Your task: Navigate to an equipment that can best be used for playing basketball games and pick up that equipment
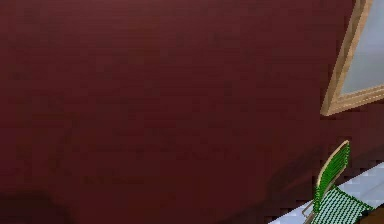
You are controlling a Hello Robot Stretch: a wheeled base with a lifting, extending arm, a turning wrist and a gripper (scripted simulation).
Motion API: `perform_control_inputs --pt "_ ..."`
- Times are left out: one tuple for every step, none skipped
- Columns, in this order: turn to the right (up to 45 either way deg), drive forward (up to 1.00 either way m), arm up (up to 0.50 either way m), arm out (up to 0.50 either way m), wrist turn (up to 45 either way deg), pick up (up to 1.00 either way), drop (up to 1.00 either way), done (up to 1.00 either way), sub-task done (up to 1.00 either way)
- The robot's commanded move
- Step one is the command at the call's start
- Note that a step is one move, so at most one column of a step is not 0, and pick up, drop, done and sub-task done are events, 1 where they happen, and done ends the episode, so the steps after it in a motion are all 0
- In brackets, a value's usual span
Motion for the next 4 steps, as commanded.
perform_control_inputs --pt "0.0 0.00 0.50 0.00 0.0 0.00 0.00 0.00 0.00" --pt "0.0 0.00 0.38 0.00 0.0 0.00 0.00 0.00 0.00" --pt "0.0 0.00 0.00 0.28 0.0 0.00 0.00 0.00 0.00" --pt "0.0 0.00 0.00 0.00 45.0 0.00 0.00 0.00 0.00"
